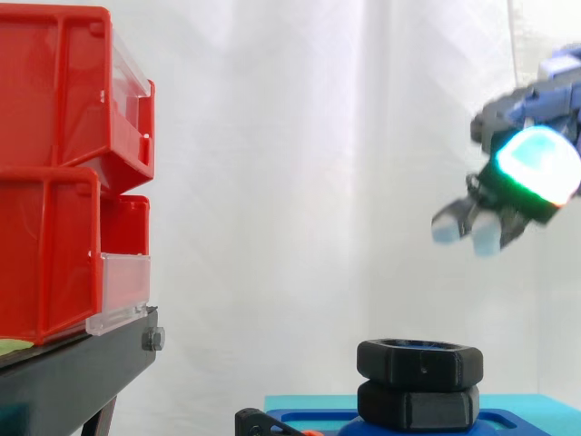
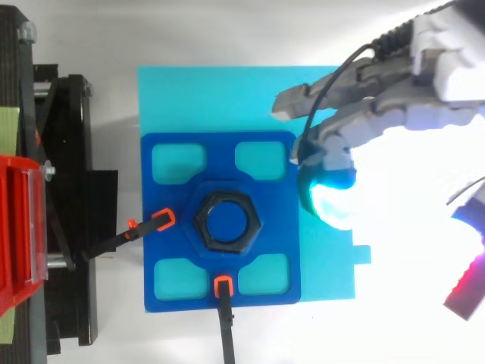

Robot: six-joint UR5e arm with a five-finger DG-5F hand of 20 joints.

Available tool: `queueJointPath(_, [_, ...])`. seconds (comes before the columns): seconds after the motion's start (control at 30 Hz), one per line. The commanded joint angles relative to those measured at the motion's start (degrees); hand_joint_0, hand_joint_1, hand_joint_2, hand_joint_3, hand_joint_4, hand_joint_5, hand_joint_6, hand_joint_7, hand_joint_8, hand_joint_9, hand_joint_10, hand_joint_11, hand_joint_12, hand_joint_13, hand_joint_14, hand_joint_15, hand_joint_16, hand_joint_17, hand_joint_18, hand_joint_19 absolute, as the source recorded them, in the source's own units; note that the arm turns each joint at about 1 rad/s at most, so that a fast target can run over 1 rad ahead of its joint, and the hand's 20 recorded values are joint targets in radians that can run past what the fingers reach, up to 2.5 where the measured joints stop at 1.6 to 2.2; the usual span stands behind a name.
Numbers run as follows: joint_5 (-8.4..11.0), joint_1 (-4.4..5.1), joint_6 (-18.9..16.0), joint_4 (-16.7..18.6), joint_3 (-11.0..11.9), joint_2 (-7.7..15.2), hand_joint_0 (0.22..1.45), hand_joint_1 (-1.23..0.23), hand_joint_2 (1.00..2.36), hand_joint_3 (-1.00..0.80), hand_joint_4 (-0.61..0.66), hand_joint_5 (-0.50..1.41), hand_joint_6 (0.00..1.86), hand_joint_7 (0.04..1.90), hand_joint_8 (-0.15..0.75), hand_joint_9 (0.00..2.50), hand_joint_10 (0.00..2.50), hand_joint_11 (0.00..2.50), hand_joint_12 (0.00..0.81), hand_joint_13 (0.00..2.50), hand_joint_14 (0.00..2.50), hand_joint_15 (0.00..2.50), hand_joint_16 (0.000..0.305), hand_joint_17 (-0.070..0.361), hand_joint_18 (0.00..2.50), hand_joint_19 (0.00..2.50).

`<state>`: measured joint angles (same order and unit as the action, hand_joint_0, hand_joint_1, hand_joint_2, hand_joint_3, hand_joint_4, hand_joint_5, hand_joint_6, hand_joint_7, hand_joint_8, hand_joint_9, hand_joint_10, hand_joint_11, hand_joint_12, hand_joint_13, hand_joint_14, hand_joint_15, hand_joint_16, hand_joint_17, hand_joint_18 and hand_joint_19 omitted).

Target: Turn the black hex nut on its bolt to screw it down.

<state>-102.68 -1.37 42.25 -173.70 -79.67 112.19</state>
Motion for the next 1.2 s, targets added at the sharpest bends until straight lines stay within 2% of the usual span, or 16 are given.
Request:
queueJointPath(0.0, [0.02, -0.21, 0.12, -2.43, 0.13, -2.68, 0.49, -0.38, 1.0, -0.5, 0.31, -0.14, 0.5, 1.1, 0.318, 0.62, 0.0, 0.15, 0.376, 0.29, 0.0, 0.0, 0.055, 0.123, 0.34, 0.19])
queueJointPath(0.07, [-0.06, -0.39, 0.38, -4.36, 0.04, -2.94, 0.49, -0.38, 1.0, -0.5, 0.31, -0.14, 0.5, 1.1, 0.318, 0.62, 0.0, 0.15, 0.375, 0.29, 0.0, 0.0, 0.055, 0.123, 0.34, 0.2])
queueJointPath(0.17, [-1.65, -1.09, 1.61, -11.39, 0.04, -3.12, 0.49, -0.38, 1.0, -0.5, 0.31, -0.13, 0.5, 1.1, 0.318, 0.62, 0.0, 0.16, 0.375, 0.29, 0.0, 0.0, 0.054, 0.122, 0.35, 0.19])
queueJointPath(0.23, [-2.0, -1.18, 2.05, -12.18, 0.04, -3.12, 0.49, -0.38, 1.0, -0.5, 0.31, -0.13, 0.5, 1.1, 0.317, 0.63, 0.0, 0.16, 0.374, 0.29, 0.0, 0.0, 0.054, 0.122, 0.35, 0.19])
queueJointPath(0.3, [-3.4, -1.7, 4.42, -14.47, -0.14, -3.12, 0.5, -0.38, 1.0, -0.5, 0.31, -0.13, 0.5, 1.1, 0.317, 0.63, 0.0, 0.15, 0.374, 0.29, 0.0, 0.0, 0.054, 0.121, 0.34, 0.2])
queueJointPath(0.37, [-3.67, -1.88, 4.6, -14.29, -1.19, -3.12, 0.5, -0.38, 1.0, -0.5, 0.31, -0.13, 0.5, 1.1, 0.315, 0.63, 0.0, 0.16, 0.374, 0.29, 0.0, 0.0, 0.054, 0.121, 0.35, 0.2])
queueJointPath(0.43, [-3.93, -2.06, 4.42, -12.36, -3.39, -3.12, 0.5, -0.38, 1.0, -0.5, 0.31, -0.13, 0.5, 1.1, 0.315, 0.63, 0.0, 0.16, 0.373, 0.29, 0.0, 0.0, 0.054, 0.121, 0.35, 0.2])
queueJointPath(0.5, [-3.93, -2.06, 3.9, -9.99, -4.27, -3.12, 0.5, -0.38, 1.0, -0.5, 0.31, -0.13, 0.5, 1.1, 0.316, 0.63, 0.0, 0.16, 0.373, 0.29, 0.0, 0.0, 0.054, 0.12, 0.35, 0.2])
queueJointPath(0.53, [-3.67, -2.06, 2.49, -7.17, -4.88, -3.12, 0.5, -0.38, 1.0, -0.5, 0.31, -0.13, 0.5, 1.1, 0.316, 0.63, 0.0, 0.16, 0.373, 0.29, 0.0, 0.0, 0.054, 0.12, 0.35, 0.19])
queueJointPath(0.57, [-3.58, -2.06, 1.87, -6.47, -4.97, -3.12, 0.5, -0.38, 1.0, -0.5, 0.31, -0.13, 0.5, 1.1, 0.317, 0.63, 0.0, 0.16, 0.373, 0.29, 0.0, 0.0, 0.053, 0.12, 0.35, 0.19])
queueJointPath(0.6, [-3.23, -1.79, -0.94, -5.77, -4.97, -3.12, 0.5, -0.38, 1.0, -0.5, 0.31, -0.13, 0.5, 1.1, 0.315, 0.63, 0.0, 0.16, 0.372, 0.29, 0.0, 0.0, 0.053, 0.12, 0.35, 0.19])
queueJointPath(0.67, [-1.91, -1.44, -4.28, -5.15, -4.97, -3.12, 0.5, -0.38, 1.0, -0.5, 0.31, -0.13, 0.5, 1.1, 0.314, 0.63, 0.0, 0.16, 0.372, 0.29, 0.0, 0.0, 0.053, 0.12, 0.35, 0.2])
queueJointPath(0.87, [0.73, -1.0, -4.54, -0.93, -4.97, -3.12, 0.5, -0.38, 1.0, -0.5, 0.3, -0.13, 0.5, 1.09, 0.313, 0.63, 0.0, 0.16, 0.371, 0.3, 0.0, 0.0, 0.053, 0.119, 0.35, 0.2])
queueJointPath(1.07, [0.99, -0.83, -4.63, 2.49, -4.97, -3.03, 0.51, -0.39, 1.0, -0.5, 0.3, -0.14, 0.5, 1.09, 0.311, 0.64, 0.0, 0.16, 0.37, 0.3, 0.0, 0.0, 0.053, 0.118, 0.35, 0.19])
queueJointPath(1.17, [0.99, -0.83, -4.63, 2.85, -4.97, -3.12, 0.51, -0.39, 1.0, -0.5, 0.3, -0.14, 0.5, 1.09, 0.312, 0.64, 0.0, 0.16, 0.369, 0.3, 0.0, 0.0, 0.053, 0.118, 0.35, 0.19])
